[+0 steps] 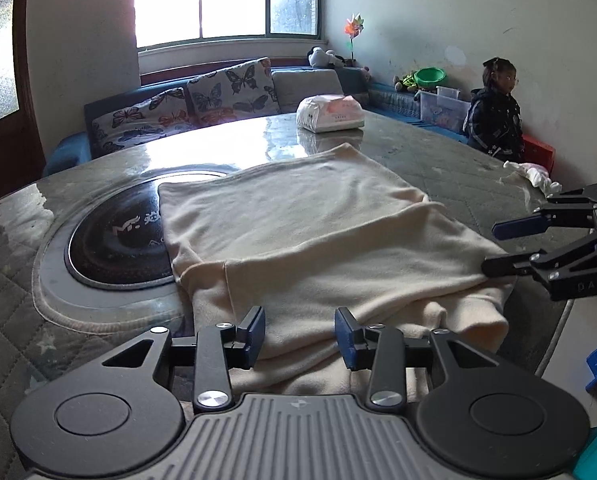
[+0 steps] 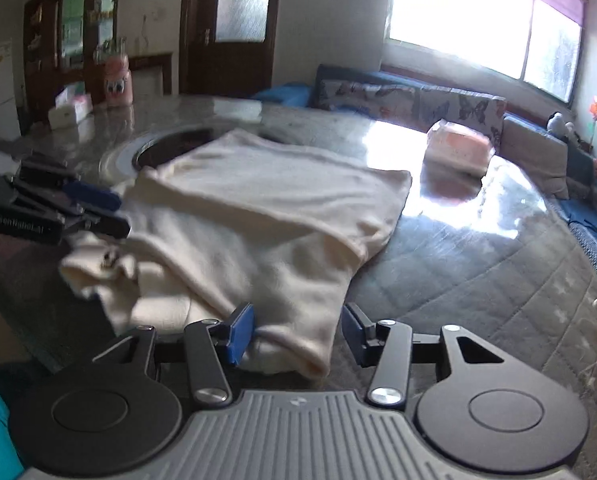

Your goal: Fold clothes

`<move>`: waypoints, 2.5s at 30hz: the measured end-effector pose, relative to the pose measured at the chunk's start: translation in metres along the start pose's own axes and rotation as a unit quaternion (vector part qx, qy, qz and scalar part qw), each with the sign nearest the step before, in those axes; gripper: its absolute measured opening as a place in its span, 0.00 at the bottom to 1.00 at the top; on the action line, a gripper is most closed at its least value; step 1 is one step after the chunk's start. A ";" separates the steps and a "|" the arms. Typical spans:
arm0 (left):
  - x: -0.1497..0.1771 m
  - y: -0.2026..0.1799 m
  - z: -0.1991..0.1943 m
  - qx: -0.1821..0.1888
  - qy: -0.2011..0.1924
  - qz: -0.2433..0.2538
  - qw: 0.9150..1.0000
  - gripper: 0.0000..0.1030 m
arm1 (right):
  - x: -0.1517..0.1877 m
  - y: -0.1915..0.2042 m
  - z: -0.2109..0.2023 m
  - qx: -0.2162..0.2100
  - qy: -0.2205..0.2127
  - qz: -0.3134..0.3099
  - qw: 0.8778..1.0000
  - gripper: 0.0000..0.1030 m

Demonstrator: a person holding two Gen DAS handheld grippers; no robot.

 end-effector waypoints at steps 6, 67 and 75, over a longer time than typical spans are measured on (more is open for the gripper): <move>-0.005 0.001 0.004 -0.003 -0.005 -0.006 1.000 0.43 | 0.003 -0.009 0.009 0.005 0.003 0.021 1.000 0.47; 0.022 0.008 -0.016 0.016 -0.029 0.157 0.987 0.44 | -0.051 0.035 0.032 -0.132 -0.016 -0.055 0.990 0.13; 0.021 0.010 -0.021 0.026 -0.040 0.151 0.987 0.11 | -0.047 0.041 0.020 -0.127 -0.033 -0.051 0.990 0.09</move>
Point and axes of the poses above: each gripper's, at about its wrist camera, not at the fingertips, and z roughly the way its jaws point, y to its left, x to its underside, the point moved 6 cm from there along z, roughly the way its jaws point, and after that the axes turned 6 degrees about -z, right-handed, at the moved point
